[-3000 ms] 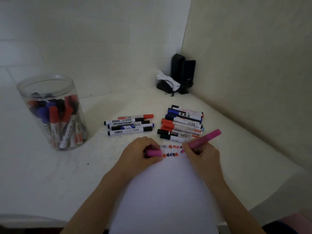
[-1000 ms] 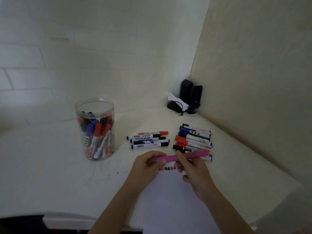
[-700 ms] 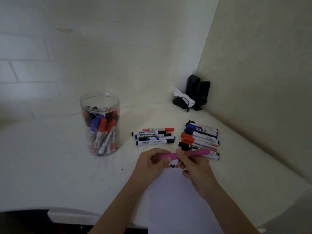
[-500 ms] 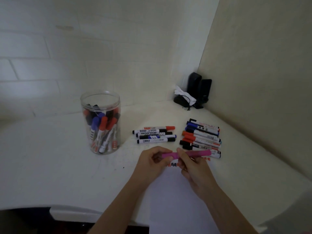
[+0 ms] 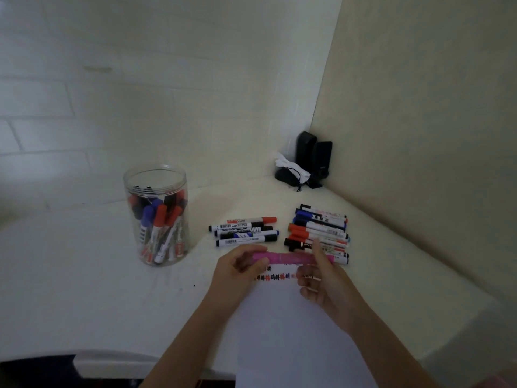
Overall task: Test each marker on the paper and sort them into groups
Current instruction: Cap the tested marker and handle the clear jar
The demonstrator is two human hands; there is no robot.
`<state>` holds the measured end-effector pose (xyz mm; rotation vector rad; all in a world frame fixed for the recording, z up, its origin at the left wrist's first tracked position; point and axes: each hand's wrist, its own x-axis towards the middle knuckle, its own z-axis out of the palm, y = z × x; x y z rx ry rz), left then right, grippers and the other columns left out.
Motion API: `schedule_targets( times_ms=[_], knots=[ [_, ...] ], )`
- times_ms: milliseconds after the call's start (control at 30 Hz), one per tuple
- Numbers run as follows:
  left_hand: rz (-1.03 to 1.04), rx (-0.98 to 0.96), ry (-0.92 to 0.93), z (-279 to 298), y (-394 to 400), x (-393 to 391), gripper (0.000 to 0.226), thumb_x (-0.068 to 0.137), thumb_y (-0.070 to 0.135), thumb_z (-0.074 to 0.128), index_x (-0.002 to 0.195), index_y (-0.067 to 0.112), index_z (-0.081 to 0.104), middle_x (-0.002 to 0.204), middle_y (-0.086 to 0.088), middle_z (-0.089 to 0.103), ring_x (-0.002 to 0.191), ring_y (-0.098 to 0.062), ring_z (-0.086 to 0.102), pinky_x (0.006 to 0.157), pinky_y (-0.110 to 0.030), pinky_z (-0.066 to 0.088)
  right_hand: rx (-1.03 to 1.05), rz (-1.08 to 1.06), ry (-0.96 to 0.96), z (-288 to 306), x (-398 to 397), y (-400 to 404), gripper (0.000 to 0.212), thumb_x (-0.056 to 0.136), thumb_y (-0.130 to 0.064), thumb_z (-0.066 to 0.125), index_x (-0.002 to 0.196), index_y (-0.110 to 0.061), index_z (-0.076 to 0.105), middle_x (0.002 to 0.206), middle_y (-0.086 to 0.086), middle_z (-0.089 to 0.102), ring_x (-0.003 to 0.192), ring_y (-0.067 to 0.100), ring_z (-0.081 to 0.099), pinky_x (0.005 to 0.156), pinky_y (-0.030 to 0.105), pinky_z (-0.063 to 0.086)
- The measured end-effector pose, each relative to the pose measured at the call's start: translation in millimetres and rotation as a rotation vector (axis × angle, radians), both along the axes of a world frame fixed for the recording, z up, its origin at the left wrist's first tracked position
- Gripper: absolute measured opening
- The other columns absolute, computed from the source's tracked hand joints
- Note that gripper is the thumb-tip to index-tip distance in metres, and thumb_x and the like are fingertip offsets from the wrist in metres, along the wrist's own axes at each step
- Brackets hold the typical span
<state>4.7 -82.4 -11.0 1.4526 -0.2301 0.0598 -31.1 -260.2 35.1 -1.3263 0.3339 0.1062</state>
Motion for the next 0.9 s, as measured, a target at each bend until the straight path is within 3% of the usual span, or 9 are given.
schedule_targets(
  times_ms=[100, 200, 333, 467, 600, 700, 900],
  knots=[
    [0.009, -0.033, 0.038, 1.0, 0.6, -0.6, 0.02, 0.085, 0.01, 0.069, 0.104, 0.018, 0.07, 0.092, 0.004, 0.073, 0.085, -0.008, 0.069, 0.074, -0.015, 0.051, -0.063, -0.075, -0.121, -3.5, -0.4, -21.9, 0.026, 0.089, -0.031, 0.065, 0.103, -0.01, 0.071, 0.083, 0.011, 0.065, 0.068, 0.016, 0.06, 0.059, 0.025, 0.053],
    [0.016, -0.005, 0.04, -1.3, 0.2, -0.3, 0.019, 0.084, 0.011, 0.071, 0.101, 0.018, 0.071, 0.088, 0.003, 0.073, 0.082, -0.008, 0.068, 0.074, -0.017, 0.052, -0.308, -0.041, -0.231, -7.5, -3.2, -33.6, 0.017, 0.09, -0.023, 0.064, 0.095, -0.01, 0.073, 0.074, 0.006, 0.065, 0.069, 0.016, 0.06, 0.064, 0.026, 0.052],
    [0.018, 0.064, 0.025, -3.8, -0.1, 0.5, 0.018, 0.081, 0.009, 0.074, 0.096, 0.018, 0.073, 0.082, 0.002, 0.073, 0.079, -0.009, 0.067, 0.074, -0.02, 0.052, -0.46, -0.055, -0.287, -8.4, 2.3, -30.6, 0.025, 0.092, -0.024, 0.064, 0.078, -0.003, 0.068, 0.058, 0.003, 0.056, 0.055, 0.014, 0.049, 0.054, 0.024, 0.043],
    [0.012, 0.082, -0.011, -1.5, -0.4, -1.0, 0.019, 0.084, 0.006, 0.07, 0.099, 0.018, 0.072, 0.085, 0.006, 0.072, 0.08, -0.005, 0.066, 0.072, -0.016, 0.05, -0.542, -0.032, -0.372, 3.9, 10.6, -28.1, 0.028, 0.092, -0.024, 0.064, 0.075, -0.001, 0.064, 0.054, 0.003, 0.057, 0.048, 0.013, 0.049, 0.049, 0.022, 0.043],
    [0.015, -0.022, 0.009, -0.8, 1.2, -1.5, 0.032, 0.085, 0.001, 0.067, 0.111, 0.021, 0.067, 0.099, 0.003, 0.072, 0.089, -0.009, 0.068, 0.074, -0.016, 0.051, -0.719, 0.15, -0.361, 10.2, 15.4, -31.4, 0.015, 0.091, -0.026, 0.064, 0.083, -0.015, 0.071, 0.064, 0.001, 0.068, 0.054, 0.011, 0.06, 0.054, 0.022, 0.049],
    [0.02, 0.018, -0.012, -1.2, 1.7, 0.4, 0.036, 0.084, 0.001, 0.068, 0.112, 0.023, 0.065, 0.104, 0.003, 0.071, 0.092, -0.01, 0.067, 0.078, -0.019, 0.052, -0.741, 0.287, -0.321, 1.6, 14.7, -32.6, 0.01, 0.091, -0.026, 0.065, 0.095, -0.021, 0.072, 0.068, -0.006, 0.07, 0.061, 0.008, 0.063, 0.058, 0.021, 0.05],
    [0.025, -0.025, 0.038, 0.2, -0.6, 0.0, 0.023, 0.097, 0.025, 0.051, 0.119, 0.023, 0.059, 0.104, 0.006, 0.071, 0.094, -0.008, 0.067, 0.078, -0.016, 0.051, -0.77, 0.249, -0.34, -16.5, 15.5, -36.5, 0.012, 0.091, -0.025, 0.065, 0.1, -0.026, 0.072, 0.076, -0.003, 0.07, 0.065, 0.01, 0.063, 0.059, 0.023, 0.05]
  ],
)
